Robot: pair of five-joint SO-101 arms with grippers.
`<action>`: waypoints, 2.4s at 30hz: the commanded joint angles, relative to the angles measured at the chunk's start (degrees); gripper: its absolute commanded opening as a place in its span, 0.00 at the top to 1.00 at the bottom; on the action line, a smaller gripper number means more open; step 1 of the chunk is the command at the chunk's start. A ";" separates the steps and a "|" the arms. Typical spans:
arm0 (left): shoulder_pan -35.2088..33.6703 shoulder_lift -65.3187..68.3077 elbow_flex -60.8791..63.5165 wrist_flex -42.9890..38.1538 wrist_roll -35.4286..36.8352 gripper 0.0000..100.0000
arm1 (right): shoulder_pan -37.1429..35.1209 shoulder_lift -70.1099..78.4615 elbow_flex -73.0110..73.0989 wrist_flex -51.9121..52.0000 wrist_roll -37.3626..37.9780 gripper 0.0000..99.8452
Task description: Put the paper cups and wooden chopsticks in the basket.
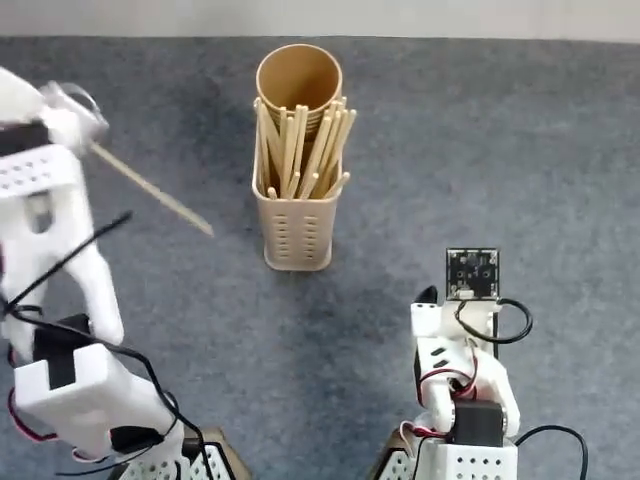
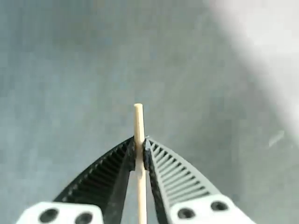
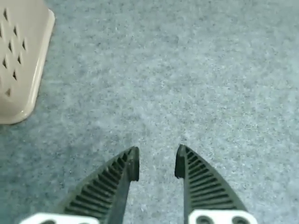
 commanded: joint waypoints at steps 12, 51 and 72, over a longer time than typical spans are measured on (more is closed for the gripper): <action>23.96 -0.40 -67.74 3.34 -20.04 0.99 | -0.40 -0.48 -0.22 0.13 0.26 0.86; 41.54 1.54 -56.31 26.20 -30.86 0.85 | -0.48 -0.48 2.42 -0.22 0.53 0.86; 35.03 -12.97 -68.88 46.59 -30.51 0.99 | -4.35 -0.48 2.51 0.04 0.18 1.00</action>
